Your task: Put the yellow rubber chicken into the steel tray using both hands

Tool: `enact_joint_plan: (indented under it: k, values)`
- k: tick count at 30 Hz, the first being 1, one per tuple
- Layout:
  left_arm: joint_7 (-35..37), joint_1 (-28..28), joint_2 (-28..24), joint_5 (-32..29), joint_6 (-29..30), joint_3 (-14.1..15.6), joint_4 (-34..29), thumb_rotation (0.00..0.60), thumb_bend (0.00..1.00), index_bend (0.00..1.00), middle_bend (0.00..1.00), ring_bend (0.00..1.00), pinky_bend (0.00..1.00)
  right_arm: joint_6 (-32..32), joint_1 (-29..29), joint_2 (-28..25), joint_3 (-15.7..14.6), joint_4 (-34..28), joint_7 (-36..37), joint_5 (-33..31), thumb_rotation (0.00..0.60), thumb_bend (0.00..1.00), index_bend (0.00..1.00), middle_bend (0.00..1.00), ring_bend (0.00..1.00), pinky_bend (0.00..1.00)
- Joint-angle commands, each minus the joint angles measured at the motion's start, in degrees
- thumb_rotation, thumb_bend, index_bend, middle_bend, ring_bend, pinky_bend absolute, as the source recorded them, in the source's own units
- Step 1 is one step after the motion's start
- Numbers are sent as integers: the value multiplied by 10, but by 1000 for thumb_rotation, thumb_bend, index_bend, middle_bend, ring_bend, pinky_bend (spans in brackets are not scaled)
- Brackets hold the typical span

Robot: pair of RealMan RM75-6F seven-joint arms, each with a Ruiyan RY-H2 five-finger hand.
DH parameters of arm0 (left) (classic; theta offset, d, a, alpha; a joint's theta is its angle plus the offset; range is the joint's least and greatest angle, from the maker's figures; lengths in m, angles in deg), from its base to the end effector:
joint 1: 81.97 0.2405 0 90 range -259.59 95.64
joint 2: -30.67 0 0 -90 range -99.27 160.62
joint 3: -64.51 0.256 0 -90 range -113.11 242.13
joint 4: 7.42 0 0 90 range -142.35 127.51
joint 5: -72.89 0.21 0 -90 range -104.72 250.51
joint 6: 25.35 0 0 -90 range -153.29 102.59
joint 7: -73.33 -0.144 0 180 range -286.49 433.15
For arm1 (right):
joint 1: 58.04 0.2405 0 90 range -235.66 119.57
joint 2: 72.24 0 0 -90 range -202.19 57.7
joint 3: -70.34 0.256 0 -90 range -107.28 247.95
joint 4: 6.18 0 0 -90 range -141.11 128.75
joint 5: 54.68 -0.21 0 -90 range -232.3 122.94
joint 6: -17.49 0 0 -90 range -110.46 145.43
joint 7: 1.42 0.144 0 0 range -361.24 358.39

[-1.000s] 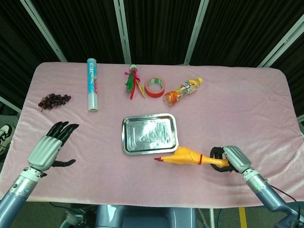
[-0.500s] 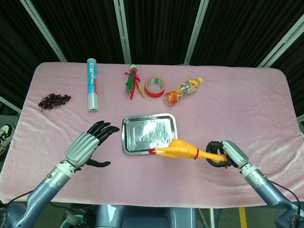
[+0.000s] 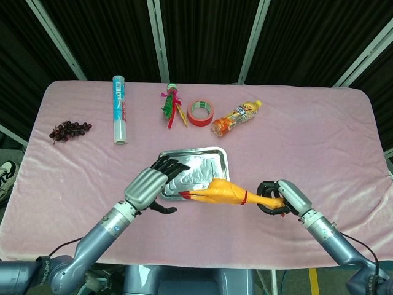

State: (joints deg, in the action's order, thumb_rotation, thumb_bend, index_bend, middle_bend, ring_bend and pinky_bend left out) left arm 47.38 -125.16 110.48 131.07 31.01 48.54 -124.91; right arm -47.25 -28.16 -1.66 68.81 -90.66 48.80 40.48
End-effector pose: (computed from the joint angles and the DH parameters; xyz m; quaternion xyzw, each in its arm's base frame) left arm -0.0389 0.2789 0.0288 -0.7359 -0.4234 -0.4540 0.2703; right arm -0.2394 -0.2787 0.0714 0.6014 -0.6001 0.4872 0.2018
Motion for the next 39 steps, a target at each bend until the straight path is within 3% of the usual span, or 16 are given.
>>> enact_joint_plan:
  k: [1,10,19,27,32,39]
  values:
    - [-78,-61,43,-98,25,-25,-5,600,14,119,145,82,0,-3,0,0,-1,-1,2,2,600,671,971,723,652,869]
    - [-144,-141,93,-213,63,-43,8,600,29,121,147,82,0,-11,2,-1,-4,-10,-3,7,600,674,973,723,652,869]
    - [-138,-181,133,-250,84,-54,33,600,98,152,168,98,0,-9,8,-1,-7,-20,-11,10,600,682,974,724,654,869]
    - [-123,-199,154,-254,94,-56,52,600,354,281,306,214,41,-11,13,1,-11,-24,-11,17,600,683,978,727,657,870]
    - [-110,-210,160,-279,75,-53,61,600,377,310,341,245,67,-14,17,5,-13,-30,-6,23,600,684,980,728,658,870]
    - [-80,-209,174,-262,83,-53,79,600,492,448,517,417,207,-16,19,7,-15,-31,-5,24,600,689,985,731,663,871]
